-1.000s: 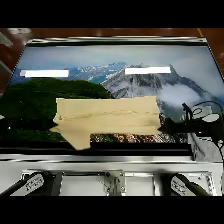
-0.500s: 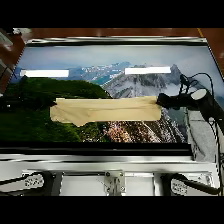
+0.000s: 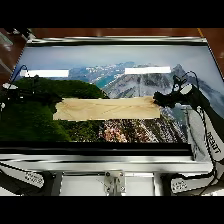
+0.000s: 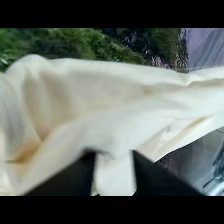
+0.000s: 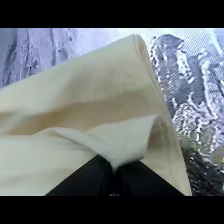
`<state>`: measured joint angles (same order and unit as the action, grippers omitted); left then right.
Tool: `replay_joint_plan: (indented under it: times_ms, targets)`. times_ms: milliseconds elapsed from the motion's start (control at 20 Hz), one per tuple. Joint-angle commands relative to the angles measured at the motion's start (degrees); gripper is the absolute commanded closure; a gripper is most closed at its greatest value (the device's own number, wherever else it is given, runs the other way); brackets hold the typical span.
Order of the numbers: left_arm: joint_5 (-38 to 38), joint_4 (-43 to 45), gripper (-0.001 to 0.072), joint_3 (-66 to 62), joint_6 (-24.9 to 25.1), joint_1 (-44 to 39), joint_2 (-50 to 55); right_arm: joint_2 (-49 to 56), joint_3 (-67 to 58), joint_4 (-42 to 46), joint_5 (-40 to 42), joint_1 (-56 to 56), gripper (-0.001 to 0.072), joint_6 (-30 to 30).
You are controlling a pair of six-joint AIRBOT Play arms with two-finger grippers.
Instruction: Fold the shirts.
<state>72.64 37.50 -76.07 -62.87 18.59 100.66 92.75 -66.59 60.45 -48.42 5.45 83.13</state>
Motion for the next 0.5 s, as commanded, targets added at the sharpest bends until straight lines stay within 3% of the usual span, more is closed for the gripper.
replay_joint_plan:
  times_ms: [0,50,200,250,450]
  targets:
    - [3.80,0.00,0.0295,-1.03,-0.87,0.00,2.43,1.64,-0.37,0.33,-0.26,-0.52,0.0145,-0.02]
    - [5.40,0.00,0.0295,-1.57,-0.90,0.57,2.43,1.20,-0.68,1.38,-1.22,-0.09,0.0089,-0.74]
    - [11.02,-0.02,0.0295,-3.67,-0.92,2.89,2.40,-1.22,-0.85,3.21,-2.08,2.71,0.0084,-0.15]
    - [12.81,-0.04,0.0296,-4.24,-0.92,3.50,2.38,-1.38,-0.85,2.43,-2.16,4.02,0.0035,0.76]
    - [15.04,-0.07,0.0297,-4.55,-0.90,4.24,1.18,1.42,-0.79,-5.73,-5.79,7.13,0.0035,-0.83]
